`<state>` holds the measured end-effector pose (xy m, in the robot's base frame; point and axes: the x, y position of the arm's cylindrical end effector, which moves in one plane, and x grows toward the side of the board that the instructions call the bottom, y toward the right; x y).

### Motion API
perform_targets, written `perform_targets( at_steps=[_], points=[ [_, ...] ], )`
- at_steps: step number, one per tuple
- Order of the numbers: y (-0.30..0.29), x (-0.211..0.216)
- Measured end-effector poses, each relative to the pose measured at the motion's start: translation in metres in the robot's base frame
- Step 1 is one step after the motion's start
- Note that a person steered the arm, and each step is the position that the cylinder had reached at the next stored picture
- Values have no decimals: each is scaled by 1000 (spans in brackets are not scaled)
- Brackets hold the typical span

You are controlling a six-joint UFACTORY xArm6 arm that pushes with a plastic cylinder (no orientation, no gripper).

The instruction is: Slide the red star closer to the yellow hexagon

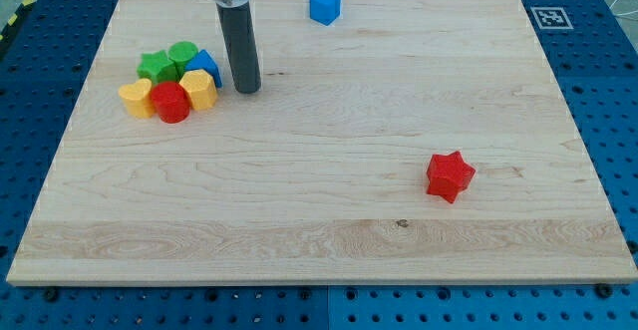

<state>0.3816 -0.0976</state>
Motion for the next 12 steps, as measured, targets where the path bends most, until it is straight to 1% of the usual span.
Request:
perform_targets(
  at_steps=[3,4,5,6,7,8,9,10,11,12],
  points=[
    [-42,0],
    [-20,0],
    [39,7],
    [60,61],
    [80,128],
    [133,178],
    [196,184],
    [240,173],
    [261,169],
    [264,143]
  ],
)
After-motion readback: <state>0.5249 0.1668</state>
